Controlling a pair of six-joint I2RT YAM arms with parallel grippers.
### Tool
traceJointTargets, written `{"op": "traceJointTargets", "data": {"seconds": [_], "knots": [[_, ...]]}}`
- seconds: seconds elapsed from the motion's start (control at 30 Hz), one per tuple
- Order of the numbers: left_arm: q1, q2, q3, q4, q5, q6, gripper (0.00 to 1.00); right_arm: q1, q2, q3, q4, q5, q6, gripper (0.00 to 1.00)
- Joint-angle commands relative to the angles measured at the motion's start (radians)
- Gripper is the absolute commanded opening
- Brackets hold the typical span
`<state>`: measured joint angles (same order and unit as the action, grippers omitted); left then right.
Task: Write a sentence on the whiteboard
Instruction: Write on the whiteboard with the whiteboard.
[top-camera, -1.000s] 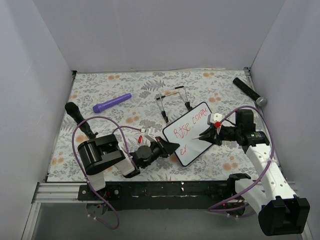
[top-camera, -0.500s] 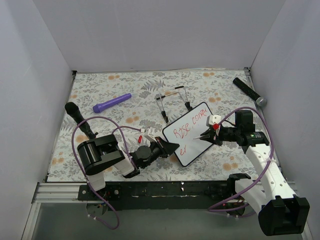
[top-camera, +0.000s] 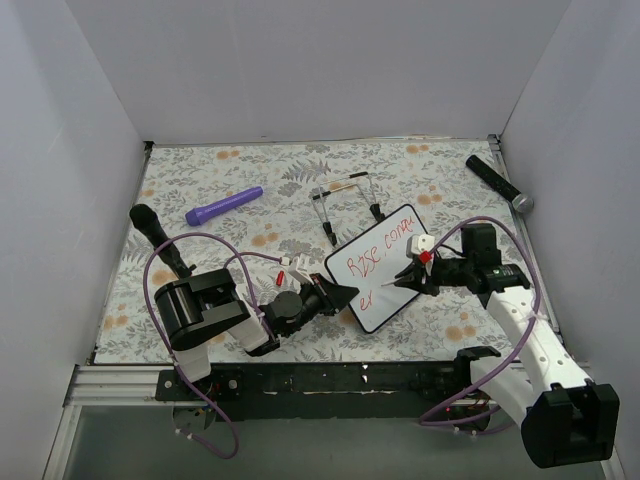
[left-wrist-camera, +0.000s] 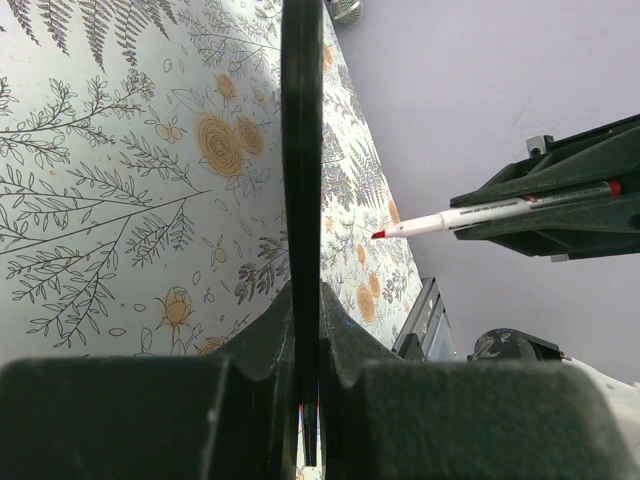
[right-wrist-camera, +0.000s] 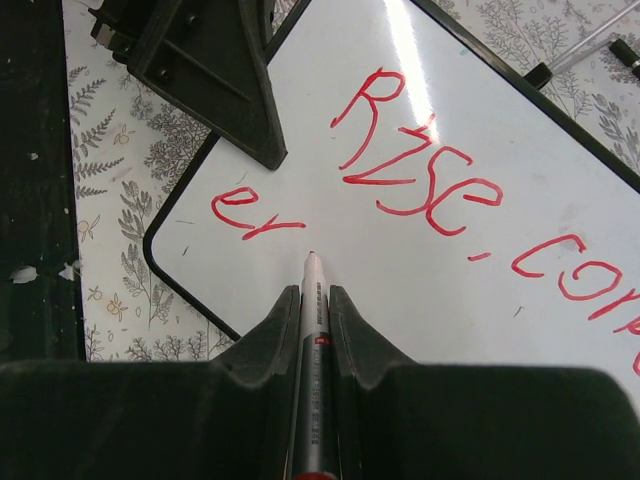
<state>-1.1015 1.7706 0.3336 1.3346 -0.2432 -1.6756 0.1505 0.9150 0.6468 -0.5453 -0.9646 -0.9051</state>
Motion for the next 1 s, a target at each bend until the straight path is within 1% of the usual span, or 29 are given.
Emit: {"op": "traceJointTargets", "data": {"seconds": [0.0,0.13,0.27,0.43,0.7,0.97], "knots": [[-0.003,-0.017,-0.011,0.187,0.022,0.040,0.00,0.064,0.004,-0.019,0.097,0.056,0.087,0.01],[-0.003,-0.022,-0.015,0.187,0.019,0.042,0.00,0.115,0.013,-0.029,0.160,0.136,0.141,0.01],[-0.003,-0.022,-0.015,0.186,0.021,0.042,0.00,0.124,0.012,-0.041,0.231,0.201,0.216,0.01],[-0.003,-0.023,-0.016,0.192,0.021,0.043,0.00,0.126,0.018,-0.044,0.261,0.259,0.244,0.01],[-0.003,-0.022,-0.013,0.193,0.028,0.047,0.00,0.142,0.035,-0.056,0.306,0.279,0.273,0.01],[-0.003,-0.019,-0.010,0.195,0.032,0.048,0.00,0.165,0.059,-0.047,0.266,0.245,0.236,0.01]]}}
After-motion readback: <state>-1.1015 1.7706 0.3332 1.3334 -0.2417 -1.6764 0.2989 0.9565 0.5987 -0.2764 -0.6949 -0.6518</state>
